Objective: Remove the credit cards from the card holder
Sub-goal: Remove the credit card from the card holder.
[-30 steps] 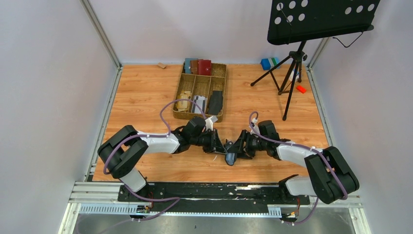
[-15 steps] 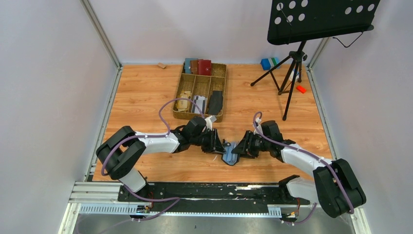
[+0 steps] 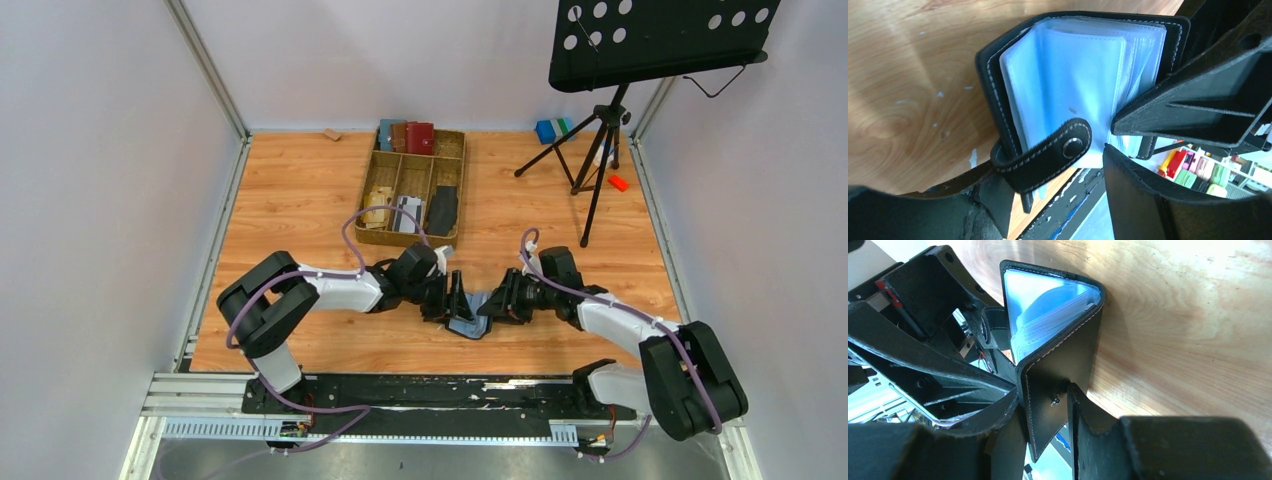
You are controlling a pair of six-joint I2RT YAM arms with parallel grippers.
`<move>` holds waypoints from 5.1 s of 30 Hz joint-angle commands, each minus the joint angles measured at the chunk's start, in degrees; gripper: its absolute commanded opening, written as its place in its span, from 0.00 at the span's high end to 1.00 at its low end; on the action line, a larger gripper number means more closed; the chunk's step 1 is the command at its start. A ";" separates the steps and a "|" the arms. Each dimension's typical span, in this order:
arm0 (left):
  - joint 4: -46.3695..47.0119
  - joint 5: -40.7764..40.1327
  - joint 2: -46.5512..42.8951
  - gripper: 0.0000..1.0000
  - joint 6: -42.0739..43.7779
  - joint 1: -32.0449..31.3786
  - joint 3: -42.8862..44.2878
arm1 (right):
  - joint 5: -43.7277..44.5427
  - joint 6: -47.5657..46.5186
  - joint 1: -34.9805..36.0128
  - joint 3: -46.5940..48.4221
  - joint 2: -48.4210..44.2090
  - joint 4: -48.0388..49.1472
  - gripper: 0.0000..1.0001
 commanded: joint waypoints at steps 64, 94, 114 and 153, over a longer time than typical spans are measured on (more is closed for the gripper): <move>-20.60 -7.97 -26.30 0.44 2.92 5.51 1.22 | -3.78 -6.68 -2.67 15.05 -8.70 -18.92 1.00; -0.27 -6.85 -38.84 0.21 -9.98 5.74 -8.54 | -19.81 12.30 -2.67 11.66 -12.90 11.65 1.00; 8.33 -5.58 -40.11 1.00 -13.02 6.75 -11.04 | -19.09 12.46 -2.59 11.93 -9.98 12.09 0.45; -0.54 -3.76 -31.42 0.63 -8.40 6.57 2.38 | -20.85 4.84 -1.89 18.86 -7.95 5.75 1.00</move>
